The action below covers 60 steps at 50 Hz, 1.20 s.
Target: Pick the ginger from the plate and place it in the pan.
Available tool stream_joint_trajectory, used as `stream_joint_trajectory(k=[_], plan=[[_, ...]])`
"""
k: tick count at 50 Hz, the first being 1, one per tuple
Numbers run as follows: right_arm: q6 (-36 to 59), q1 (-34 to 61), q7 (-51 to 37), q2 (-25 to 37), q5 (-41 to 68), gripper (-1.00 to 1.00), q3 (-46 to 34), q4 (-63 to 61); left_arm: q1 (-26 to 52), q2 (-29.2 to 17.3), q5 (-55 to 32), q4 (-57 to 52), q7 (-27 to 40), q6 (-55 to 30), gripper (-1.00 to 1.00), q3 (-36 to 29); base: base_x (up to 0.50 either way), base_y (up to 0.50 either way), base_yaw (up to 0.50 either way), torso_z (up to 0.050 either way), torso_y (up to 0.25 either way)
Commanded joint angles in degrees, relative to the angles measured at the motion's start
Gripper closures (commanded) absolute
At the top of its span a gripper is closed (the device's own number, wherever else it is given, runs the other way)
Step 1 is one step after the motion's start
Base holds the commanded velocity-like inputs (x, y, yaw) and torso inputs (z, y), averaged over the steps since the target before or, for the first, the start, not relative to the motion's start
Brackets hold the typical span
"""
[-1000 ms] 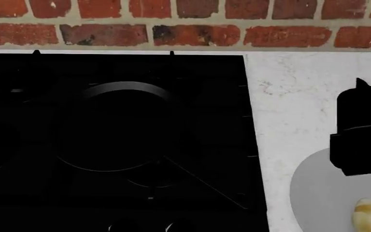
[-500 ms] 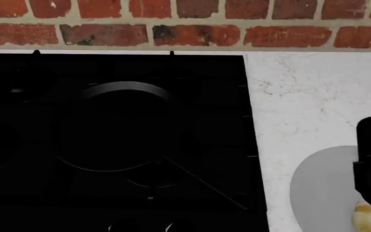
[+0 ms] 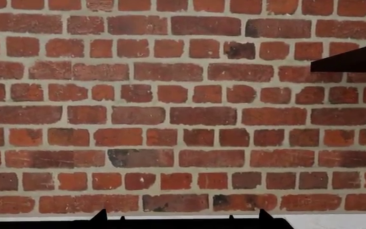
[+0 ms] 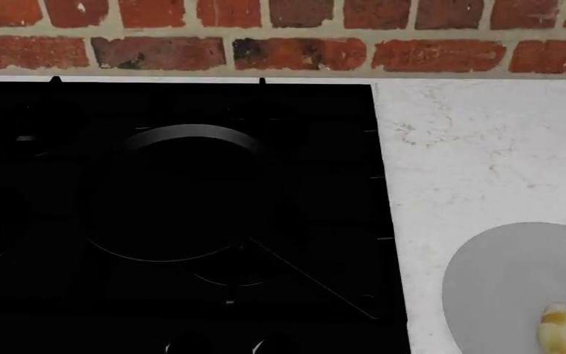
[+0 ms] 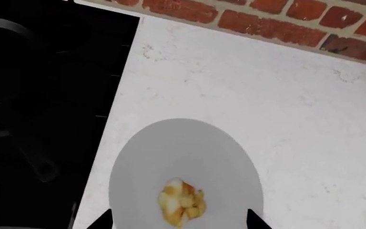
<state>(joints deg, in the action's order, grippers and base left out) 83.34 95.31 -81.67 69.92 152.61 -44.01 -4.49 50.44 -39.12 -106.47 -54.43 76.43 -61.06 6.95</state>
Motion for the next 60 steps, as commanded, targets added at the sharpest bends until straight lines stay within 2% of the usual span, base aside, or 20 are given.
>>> stream_joint_trajectory(k=[1, 13, 19, 51, 60], plan=[[1.99, -0.45, 1.33, 0.82, -1.68, -1.00, -1.70, 1.61, -0.06, 0.06, 0.24, 0.01, -0.17, 0.24, -1.00, -0.29, 0.00, 0.00, 0.00, 0.000, 0.000], [3.39, -5.10, 6.24, 0.64, -8.94, -1.00, 0.79, 2.51, 0.00, 0.31, 0.75, 0.03, -0.47, 0.35, -1.00, -0.71, 0.00, 0.00, 0.00, 0.000, 0.000], [5.48, -5.52, 8.49, -1.45, -14.00, -1.00, 1.24, 5.47, -0.11, -0.37, 0.25, -0.23, -0.43, 0.72, -1.00, -0.28, 0.00, 0.00, 0.00, 0.000, 0.000], [3.76, -14.01, 24.73, -6.23, -33.17, -1.00, 5.19, 5.53, -1.21, -1.26, 0.34, -0.58, -1.01, 1.42, -1.00, 0.19, 0.00, 0.00, 0.00, 0.000, 0.000], [2.76, -16.40, 27.73, -5.44, -36.81, -1.00, 5.20, 4.96, -1.80, -1.39, 0.80, -0.70, -1.52, 1.42, -1.00, 0.51, 0.00, 0.00, 0.00, 0.000, 0.000]])
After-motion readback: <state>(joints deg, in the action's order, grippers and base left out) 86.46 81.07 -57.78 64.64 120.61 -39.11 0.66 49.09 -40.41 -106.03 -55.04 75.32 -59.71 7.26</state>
